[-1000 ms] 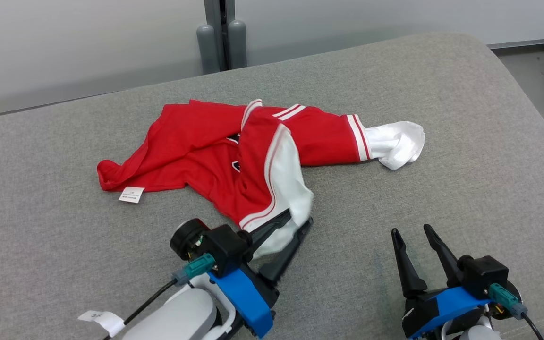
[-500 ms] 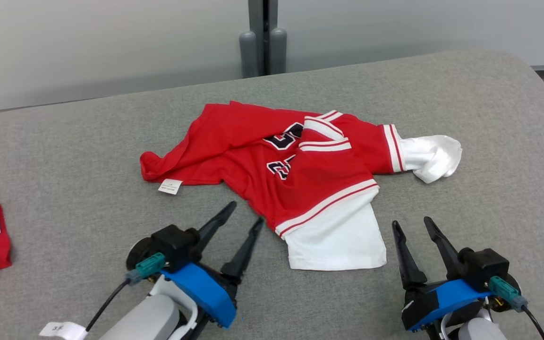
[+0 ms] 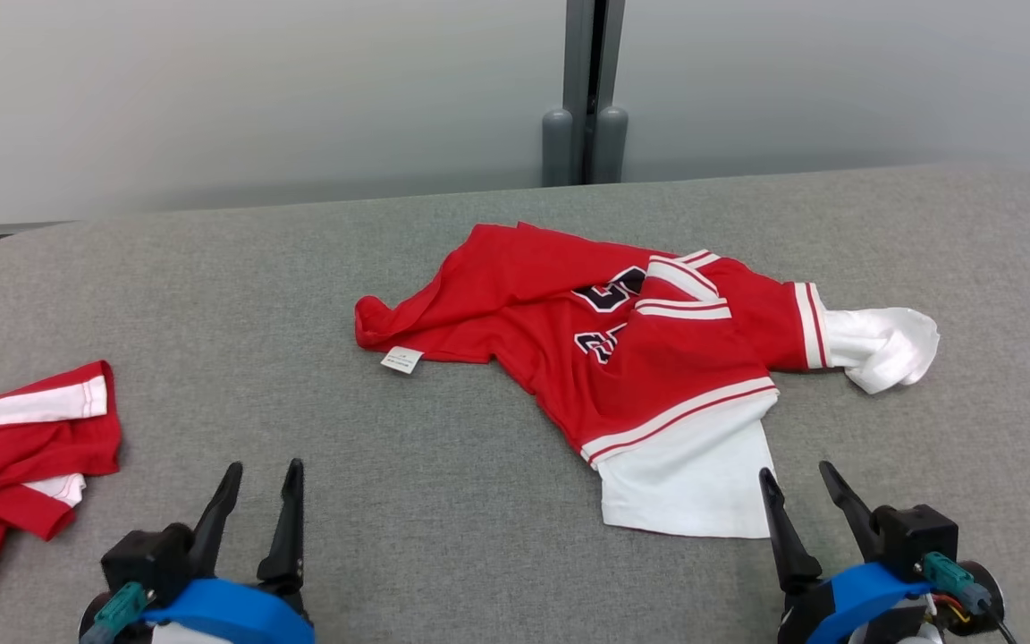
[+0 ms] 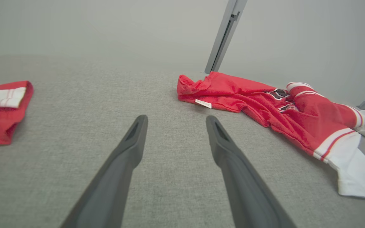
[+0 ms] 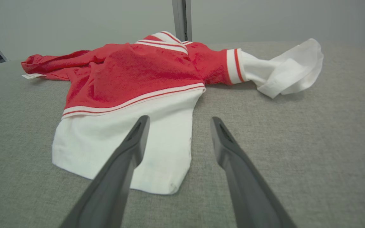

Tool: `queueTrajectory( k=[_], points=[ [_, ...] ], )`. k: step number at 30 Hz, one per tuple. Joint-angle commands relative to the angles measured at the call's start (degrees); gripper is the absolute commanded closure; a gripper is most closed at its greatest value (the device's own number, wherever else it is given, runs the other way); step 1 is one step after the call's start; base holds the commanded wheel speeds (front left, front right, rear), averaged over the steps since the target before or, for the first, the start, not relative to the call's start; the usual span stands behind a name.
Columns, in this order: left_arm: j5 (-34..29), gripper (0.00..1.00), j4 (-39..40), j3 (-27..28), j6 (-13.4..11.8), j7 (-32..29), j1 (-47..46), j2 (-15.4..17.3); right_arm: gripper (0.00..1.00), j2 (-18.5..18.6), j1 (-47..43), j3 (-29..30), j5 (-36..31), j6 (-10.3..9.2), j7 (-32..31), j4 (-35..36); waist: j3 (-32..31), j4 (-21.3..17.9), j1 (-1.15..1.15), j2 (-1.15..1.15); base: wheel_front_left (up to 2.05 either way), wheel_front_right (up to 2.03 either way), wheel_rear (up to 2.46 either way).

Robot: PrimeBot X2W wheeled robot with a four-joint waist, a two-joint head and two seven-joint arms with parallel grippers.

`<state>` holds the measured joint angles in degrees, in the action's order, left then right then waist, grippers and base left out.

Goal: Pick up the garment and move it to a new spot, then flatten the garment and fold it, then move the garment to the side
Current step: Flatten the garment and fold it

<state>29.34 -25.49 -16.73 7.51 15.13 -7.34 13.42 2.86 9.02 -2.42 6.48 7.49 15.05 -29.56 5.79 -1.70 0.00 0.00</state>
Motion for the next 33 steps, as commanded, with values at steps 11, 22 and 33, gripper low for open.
queueTrajectory(
  k=[11, 22, 33],
  points=[
    [-8.3, 0.0, 1.8, 9.8, -0.1, 0.0, 9.4, -5.8, 0.0, 0.1, -1.3, 3.6, -2.3, 0.0, 0.2, -6.5, -1.7, 3.2, 0.0, 0.0, 0.0, 0.0, 0.0],
    [-6.2, 0.0, 2.3, 7.6, -0.1, 0.0, 7.5, -4.7, 0.96, 0.1, 2.9, 2.3, 1.1, 0.0, 0.1, -15.6, -0.4, 4.1, 0.0, 0.0, 0.0, 0.0, 0.0],
    [-5.4, 0.0, 2.5, 5.3, -0.1, 0.0, 6.7, -5.0, 1.0, 0.2, 0.3, 10.3, -2.3, -0.03, 0.1, -13.6, -1.1, 0.6, 0.0, 0.0, 0.0, 0.0, 0.0]
  ],
)
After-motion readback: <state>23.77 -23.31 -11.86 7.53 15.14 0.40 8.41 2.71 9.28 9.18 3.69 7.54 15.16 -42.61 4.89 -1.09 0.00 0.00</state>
